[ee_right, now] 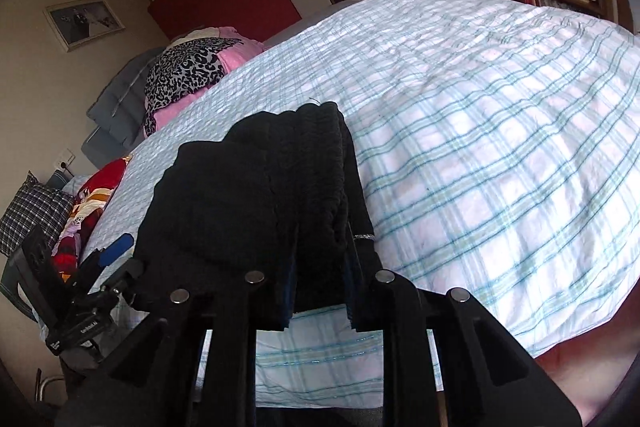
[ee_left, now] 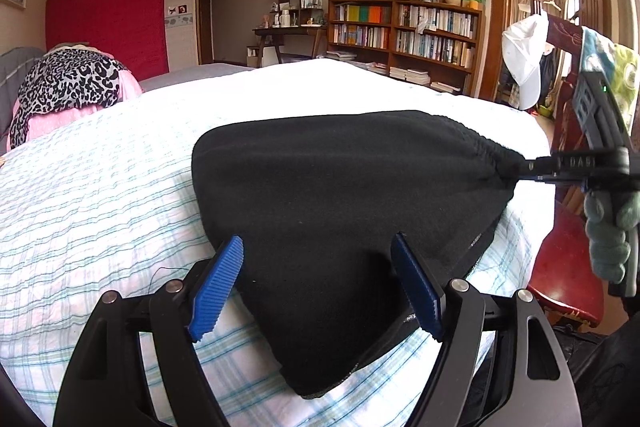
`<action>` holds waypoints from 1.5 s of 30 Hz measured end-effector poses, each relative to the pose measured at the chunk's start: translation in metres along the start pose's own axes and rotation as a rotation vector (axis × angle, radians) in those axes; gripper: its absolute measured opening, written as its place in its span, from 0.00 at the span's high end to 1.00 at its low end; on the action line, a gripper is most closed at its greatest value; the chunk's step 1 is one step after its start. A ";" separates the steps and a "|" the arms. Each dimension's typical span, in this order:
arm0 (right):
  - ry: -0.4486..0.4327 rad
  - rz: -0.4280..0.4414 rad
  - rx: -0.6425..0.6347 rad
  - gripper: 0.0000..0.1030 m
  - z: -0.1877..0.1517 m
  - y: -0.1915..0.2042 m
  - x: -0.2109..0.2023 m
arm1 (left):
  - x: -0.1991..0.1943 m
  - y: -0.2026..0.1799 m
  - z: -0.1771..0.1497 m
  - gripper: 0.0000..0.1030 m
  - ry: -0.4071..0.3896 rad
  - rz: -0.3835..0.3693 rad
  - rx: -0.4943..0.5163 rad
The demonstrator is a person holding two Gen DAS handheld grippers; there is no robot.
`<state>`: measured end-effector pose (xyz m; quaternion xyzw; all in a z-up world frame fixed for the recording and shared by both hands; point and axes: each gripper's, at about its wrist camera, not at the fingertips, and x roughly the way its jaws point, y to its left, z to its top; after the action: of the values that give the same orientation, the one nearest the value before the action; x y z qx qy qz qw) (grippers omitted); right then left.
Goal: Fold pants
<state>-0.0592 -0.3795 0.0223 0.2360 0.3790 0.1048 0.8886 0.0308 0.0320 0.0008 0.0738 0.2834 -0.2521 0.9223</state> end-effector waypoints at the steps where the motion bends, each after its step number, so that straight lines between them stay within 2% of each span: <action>1: -0.007 -0.003 0.001 0.81 -0.003 -0.003 0.004 | 0.000 0.001 0.002 0.26 -0.002 0.018 0.000; 8: -0.063 -0.056 -0.058 0.79 -0.011 0.006 0.005 | 0.012 -0.017 0.008 0.24 0.020 0.096 0.092; 14: -0.089 -0.106 -0.083 0.56 -0.012 0.004 0.003 | 0.024 -0.023 -0.001 0.22 0.069 0.117 0.119; 18: -0.092 -0.100 -0.065 0.42 -0.007 -0.002 0.000 | 0.027 -0.019 -0.003 0.20 0.083 0.120 0.114; 28: -0.194 -0.095 -0.072 0.33 0.012 0.007 -0.022 | 0.026 -0.016 -0.003 0.20 0.089 0.119 0.099; 31: -0.168 -0.081 -0.083 0.33 0.014 0.012 -0.010 | 0.025 -0.015 -0.004 0.20 0.090 0.117 0.098; 35: -0.080 -0.107 -0.080 0.33 0.004 0.006 0.019 | 0.025 -0.012 -0.006 0.19 0.100 0.102 0.079; 40: -0.049 -0.054 -0.040 0.29 0.001 -0.007 0.023 | 0.023 -0.001 -0.008 0.18 0.120 0.041 0.000; 43: -0.039 0.019 -0.005 0.27 0.013 -0.012 0.016 | 0.016 0.007 -0.004 0.18 0.107 0.000 -0.046; 44: -0.049 0.044 0.008 0.26 0.018 -0.013 0.012 | 0.014 0.009 -0.001 0.18 0.099 -0.011 -0.062; 45: -0.058 0.072 0.022 0.20 0.025 -0.014 0.009 | 0.011 0.013 0.002 0.18 0.089 -0.017 -0.078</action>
<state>-0.0350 -0.3968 0.0244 0.2622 0.3457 0.1257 0.8922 0.0461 0.0379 -0.0038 0.0467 0.3341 -0.2451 0.9089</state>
